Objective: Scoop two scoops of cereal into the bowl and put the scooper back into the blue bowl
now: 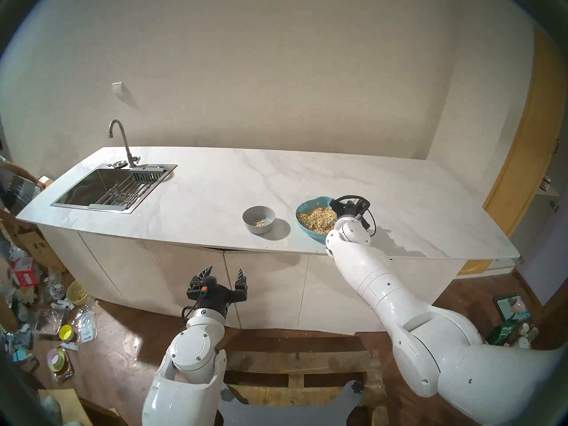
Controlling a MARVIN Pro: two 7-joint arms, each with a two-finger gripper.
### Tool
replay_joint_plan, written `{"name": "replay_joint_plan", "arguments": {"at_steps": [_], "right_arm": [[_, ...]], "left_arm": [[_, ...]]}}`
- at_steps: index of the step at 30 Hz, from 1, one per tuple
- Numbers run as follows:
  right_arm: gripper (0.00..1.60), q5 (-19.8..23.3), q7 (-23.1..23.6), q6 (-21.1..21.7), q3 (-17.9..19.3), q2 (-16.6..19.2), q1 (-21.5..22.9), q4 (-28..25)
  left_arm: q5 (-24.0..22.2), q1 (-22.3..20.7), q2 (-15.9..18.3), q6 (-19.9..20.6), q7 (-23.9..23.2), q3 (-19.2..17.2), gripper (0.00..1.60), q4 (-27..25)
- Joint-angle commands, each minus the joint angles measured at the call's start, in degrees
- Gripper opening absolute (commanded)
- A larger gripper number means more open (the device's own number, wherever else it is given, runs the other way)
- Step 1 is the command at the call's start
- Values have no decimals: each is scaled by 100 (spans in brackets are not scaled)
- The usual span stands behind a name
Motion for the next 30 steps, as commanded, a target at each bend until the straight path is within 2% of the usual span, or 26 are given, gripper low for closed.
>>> {"name": "replay_joint_plan", "arguments": {"at_steps": [1, 14, 30], "right_arm": [[0, 135, -71, 14, 75, -202, 172, -89], [0, 362, -429, -4, 211, -590, 458, 137], [0, 986, -556, -228, 1181, -934, 724, 219]], "left_arm": [[-10, -29, 2, -34, -24, 15, 160, -149], [-8, -31, 1, -35, -22, 15, 160, -145], [-8, -32, 1, -36, -21, 15, 160, -143]]}}
